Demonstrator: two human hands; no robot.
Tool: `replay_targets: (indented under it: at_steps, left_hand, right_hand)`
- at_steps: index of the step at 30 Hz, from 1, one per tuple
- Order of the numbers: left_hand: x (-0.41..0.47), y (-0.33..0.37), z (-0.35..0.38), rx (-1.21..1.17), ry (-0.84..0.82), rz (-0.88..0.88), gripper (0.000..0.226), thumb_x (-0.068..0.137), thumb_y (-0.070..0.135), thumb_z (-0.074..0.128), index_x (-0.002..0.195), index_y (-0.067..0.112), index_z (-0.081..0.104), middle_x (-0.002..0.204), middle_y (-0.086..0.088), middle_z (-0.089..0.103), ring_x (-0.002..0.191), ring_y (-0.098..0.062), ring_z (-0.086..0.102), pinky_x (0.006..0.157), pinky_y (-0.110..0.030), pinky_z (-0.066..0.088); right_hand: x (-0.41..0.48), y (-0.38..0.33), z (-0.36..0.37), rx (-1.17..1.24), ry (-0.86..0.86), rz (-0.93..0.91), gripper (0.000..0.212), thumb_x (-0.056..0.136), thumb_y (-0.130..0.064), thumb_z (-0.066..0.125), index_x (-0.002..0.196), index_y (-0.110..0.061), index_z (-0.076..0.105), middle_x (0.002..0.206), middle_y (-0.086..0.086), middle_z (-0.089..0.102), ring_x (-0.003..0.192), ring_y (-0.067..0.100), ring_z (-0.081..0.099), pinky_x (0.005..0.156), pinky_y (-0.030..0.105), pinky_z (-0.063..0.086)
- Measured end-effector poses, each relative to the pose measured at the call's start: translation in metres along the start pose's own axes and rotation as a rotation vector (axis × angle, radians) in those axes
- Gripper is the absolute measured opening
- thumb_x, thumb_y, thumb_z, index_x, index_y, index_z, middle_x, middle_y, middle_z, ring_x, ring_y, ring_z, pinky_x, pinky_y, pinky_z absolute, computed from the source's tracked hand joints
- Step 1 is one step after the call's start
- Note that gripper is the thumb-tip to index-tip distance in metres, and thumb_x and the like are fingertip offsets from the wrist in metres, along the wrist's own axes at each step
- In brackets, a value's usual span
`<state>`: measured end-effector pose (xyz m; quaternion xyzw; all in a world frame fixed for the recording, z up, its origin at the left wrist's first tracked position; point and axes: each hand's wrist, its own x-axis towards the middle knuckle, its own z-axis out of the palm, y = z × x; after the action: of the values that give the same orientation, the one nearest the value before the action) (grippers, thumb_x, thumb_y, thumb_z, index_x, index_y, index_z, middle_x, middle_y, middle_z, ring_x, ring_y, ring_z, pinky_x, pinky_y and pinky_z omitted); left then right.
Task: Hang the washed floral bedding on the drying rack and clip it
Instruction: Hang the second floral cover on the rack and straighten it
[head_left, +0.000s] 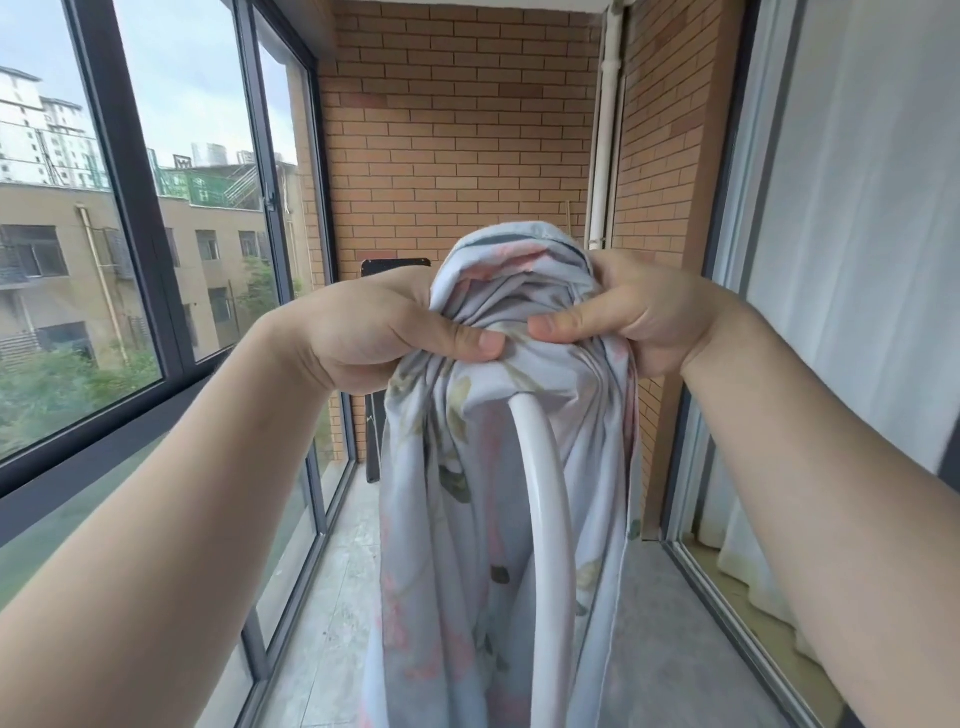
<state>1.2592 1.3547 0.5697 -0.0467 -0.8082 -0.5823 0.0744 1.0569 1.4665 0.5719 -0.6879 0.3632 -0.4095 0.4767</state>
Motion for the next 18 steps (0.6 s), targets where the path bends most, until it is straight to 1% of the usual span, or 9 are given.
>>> replay_targets:
  at_steps: [2, 3, 6, 9, 11, 14, 16, 18]
  left_hand:
    - [0.000, -0.003, 0.002, -0.023, -0.018, 0.010, 0.053, 0.092, -0.006, 0.051, 0.144, 0.001, 0.044, 0.141, -0.025, 0.054, 0.130, -0.042, 0.053, 0.107, -0.048, 0.046]
    - [0.001, -0.005, 0.003, -0.037, -0.023, 0.006, 0.055, 0.093, -0.007, 0.050, 0.147, 0.001, 0.041, 0.142, -0.026, 0.052, 0.131, -0.043, 0.051, 0.108, -0.049, 0.045]
    - [0.001, -0.012, 0.004, -0.089, -0.032, -0.034, 0.055, 0.092, -0.002, 0.053, 0.144, -0.008, 0.039, 0.144, -0.034, 0.045, 0.130, -0.046, 0.049, 0.109, -0.052, 0.043]
    - [0.001, -0.027, 0.002, -0.178, -0.011, -0.084, 0.053, 0.094, 0.006, 0.054, 0.143, -0.009, 0.041, 0.142, -0.033, 0.047, 0.126, -0.042, 0.053, 0.108, -0.052, 0.044]
    - [0.000, -0.039, 0.001, -0.244, 0.051, -0.101, 0.053, 0.095, 0.018, 0.055, 0.142, -0.006, 0.046, 0.139, -0.028, 0.053, 0.126, -0.039, 0.055, 0.107, -0.049, 0.046]
    - [-0.004, -0.055, -0.001, -0.300, 0.186, -0.134, 0.054, 0.097, 0.037, 0.052, 0.136, 0.000, 0.054, 0.136, -0.022, 0.059, 0.125, -0.036, 0.058, 0.102, -0.045, 0.050]
    - [-0.005, -0.064, -0.001, -0.313, 0.274, -0.158, 0.052, 0.097, 0.041, 0.052, 0.130, 0.002, 0.060, 0.132, -0.020, 0.063, 0.120, -0.032, 0.062, 0.096, -0.041, 0.054]
    - [-0.004, -0.073, -0.001, -0.327, 0.343, -0.173, 0.054, 0.097, 0.043, 0.052, 0.131, 0.001, 0.059, 0.132, -0.019, 0.063, 0.122, -0.032, 0.062, 0.098, -0.041, 0.053]
  right_hand:
    - [-0.004, 0.002, 0.002, 0.010, -0.002, -0.020, 0.052, 0.085, 0.012, 0.055, 0.136, 0.011, 0.045, 0.122, 0.021, 0.064, 0.118, 0.037, 0.060, 0.096, 0.044, 0.051]
    - [-0.005, 0.004, 0.003, 0.019, 0.010, -0.029, 0.051, 0.084, 0.012, 0.056, 0.134, 0.010, 0.047, 0.121, 0.020, 0.065, 0.117, 0.035, 0.061, 0.095, 0.041, 0.053]
    - [-0.006, 0.010, 0.005, 0.050, 0.042, -0.030, 0.050, 0.084, 0.012, 0.056, 0.133, 0.008, 0.049, 0.123, 0.021, 0.065, 0.115, 0.035, 0.063, 0.095, 0.041, 0.054]
    - [-0.007, 0.021, 0.005, 0.104, 0.055, 0.004, 0.044, 0.086, 0.008, 0.057, 0.130, 0.004, 0.055, 0.124, 0.022, 0.065, 0.116, 0.035, 0.063, 0.097, 0.042, 0.053]
    - [-0.008, 0.032, 0.005, 0.117, 0.108, 0.044, 0.039, 0.091, -0.001, 0.056, 0.131, 0.000, 0.057, 0.129, 0.022, 0.063, 0.119, 0.035, 0.061, 0.100, 0.043, 0.052]
    - [-0.009, 0.046, 0.007, 0.100, 0.214, 0.123, 0.043, 0.097, -0.026, 0.048, 0.136, -0.007, 0.053, 0.135, 0.021, 0.060, 0.127, 0.034, 0.057, 0.104, 0.042, 0.050]
    - [-0.009, 0.052, 0.007, 0.086, 0.240, 0.152, 0.048, 0.103, -0.038, 0.038, 0.140, -0.010, 0.051, 0.137, 0.018, 0.060, 0.130, 0.032, 0.055, 0.107, 0.042, 0.047]
    - [-0.008, 0.056, 0.008, 0.057, 0.276, 0.156, 0.051, 0.105, -0.044, 0.033, 0.141, -0.013, 0.052, 0.136, 0.013, 0.062, 0.129, 0.027, 0.057, 0.108, 0.041, 0.046]
